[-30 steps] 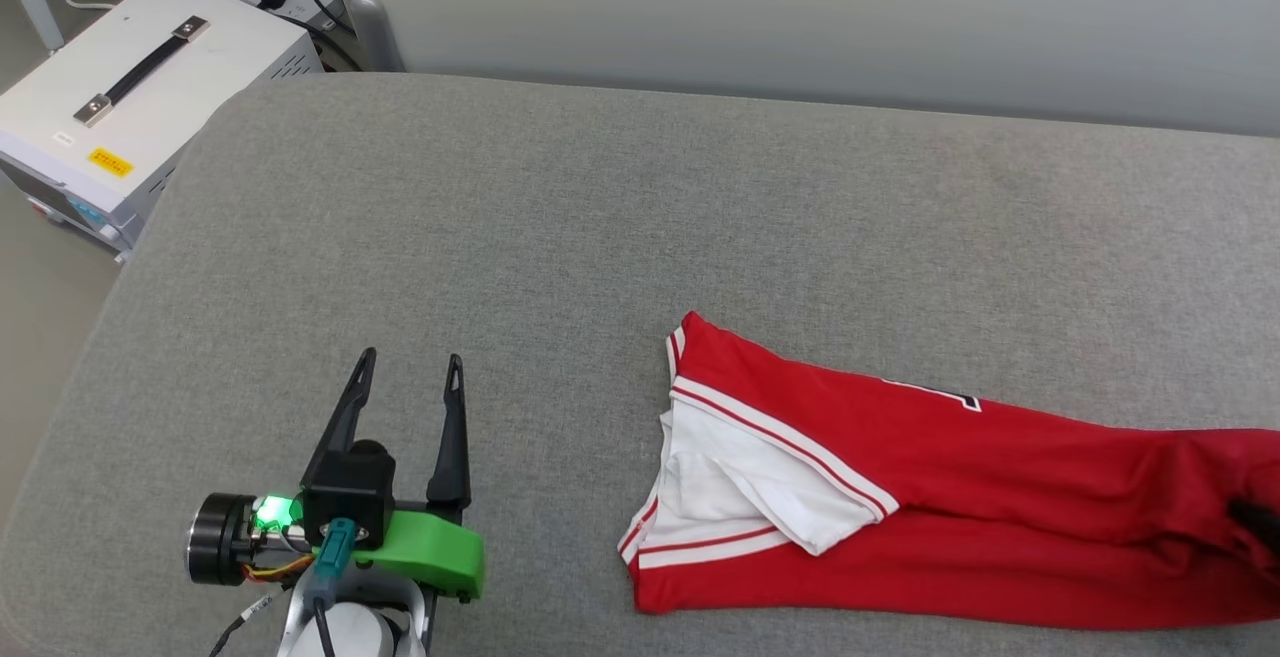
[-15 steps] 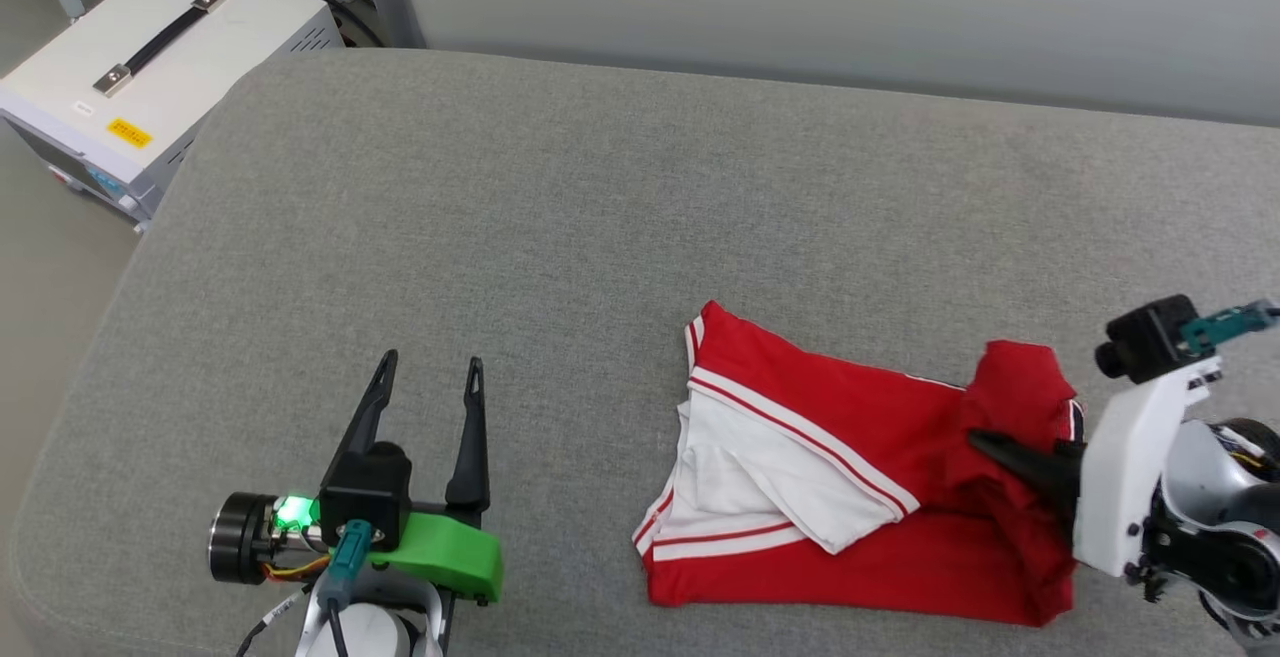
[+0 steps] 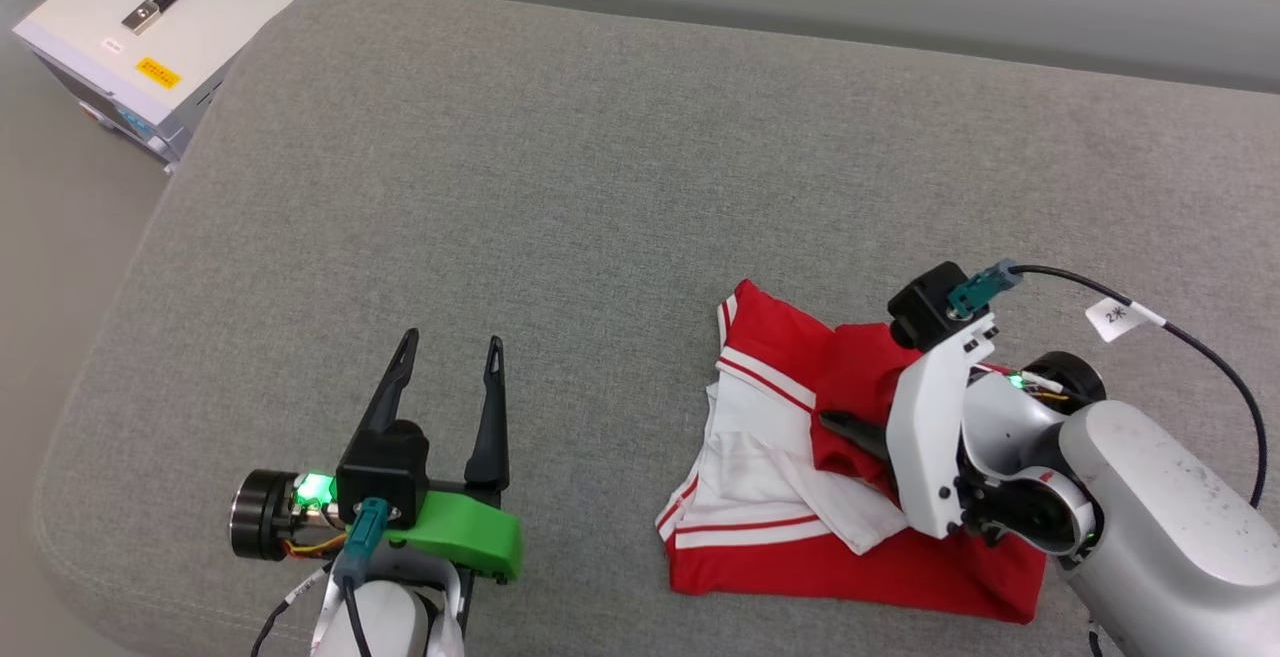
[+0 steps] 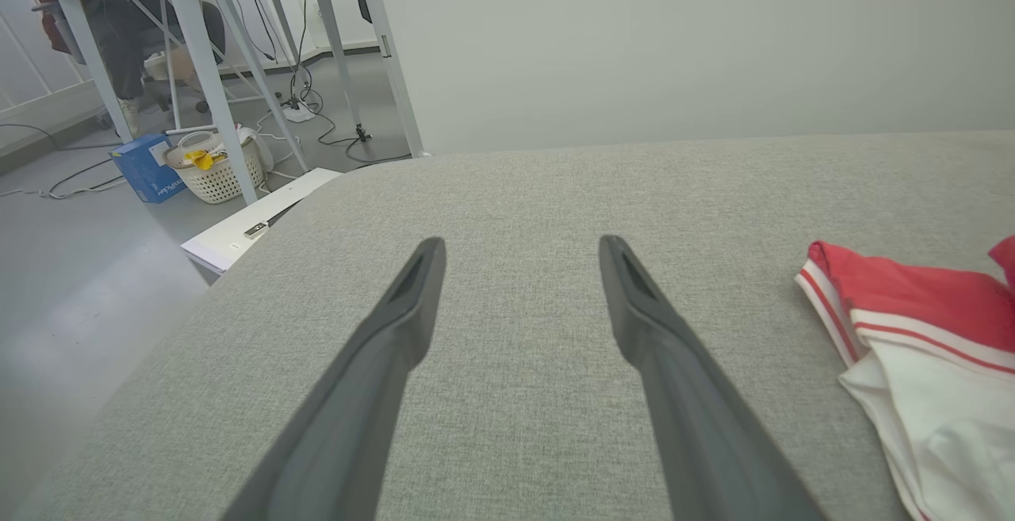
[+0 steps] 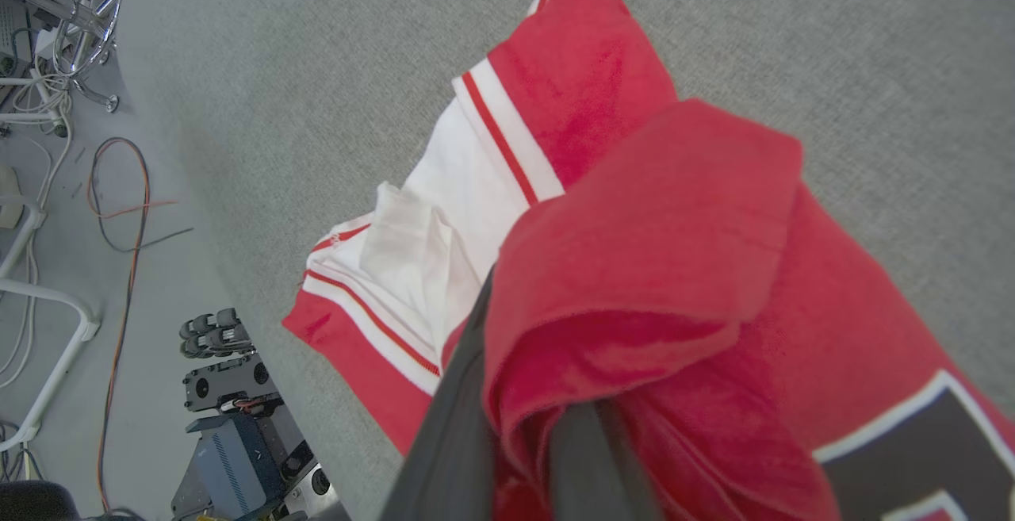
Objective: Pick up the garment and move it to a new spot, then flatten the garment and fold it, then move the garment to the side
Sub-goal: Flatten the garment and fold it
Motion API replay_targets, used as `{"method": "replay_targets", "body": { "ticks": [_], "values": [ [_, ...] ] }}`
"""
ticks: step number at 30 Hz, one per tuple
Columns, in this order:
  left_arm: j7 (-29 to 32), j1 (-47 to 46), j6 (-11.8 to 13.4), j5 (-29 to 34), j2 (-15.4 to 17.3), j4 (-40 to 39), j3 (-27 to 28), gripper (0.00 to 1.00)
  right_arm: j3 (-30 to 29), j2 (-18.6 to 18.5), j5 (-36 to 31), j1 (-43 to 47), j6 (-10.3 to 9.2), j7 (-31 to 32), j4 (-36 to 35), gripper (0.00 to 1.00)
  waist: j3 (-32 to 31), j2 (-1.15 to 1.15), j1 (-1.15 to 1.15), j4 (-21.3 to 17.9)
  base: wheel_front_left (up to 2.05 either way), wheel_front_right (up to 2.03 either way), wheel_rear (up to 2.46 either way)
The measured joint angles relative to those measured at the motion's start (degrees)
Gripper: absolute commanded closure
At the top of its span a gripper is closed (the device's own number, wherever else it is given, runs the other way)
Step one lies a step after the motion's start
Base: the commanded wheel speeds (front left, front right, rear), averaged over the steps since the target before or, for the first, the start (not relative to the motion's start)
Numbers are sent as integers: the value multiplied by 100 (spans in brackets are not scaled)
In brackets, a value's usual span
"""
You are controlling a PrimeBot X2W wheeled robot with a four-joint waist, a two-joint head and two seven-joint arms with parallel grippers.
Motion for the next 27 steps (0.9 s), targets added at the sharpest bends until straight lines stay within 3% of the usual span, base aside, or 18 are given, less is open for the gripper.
{"method": "replay_targets", "body": {
  "ticks": [12,13,14,21,27],
  "values": [
    [0,-76,-144,76,-145,107,53,0,680,330,-90,-417,7,-605,1300,100,129,0,0,58,0,0,0],
    [-1,-75,-146,90,-151,121,60,0,688,343,-49,-430,7,-706,1328,65,114,0,0,52,0,0,0],
    [0,-75,-151,93,-153,133,69,0,686,346,-13,-431,7,-793,1338,0,97,0,0,44,0,0,0],
    [0,-32,-177,193,-137,224,186,0,588,-111,76,-432,1,-1715,794,0,-158,0,0,-78,0,0,0],
    [0,107,-175,200,-121,200,252,0,-361,-459,-719,-412,0,-3041,532,0,-385,0,0,-346,0,0,0]
  ]
}}
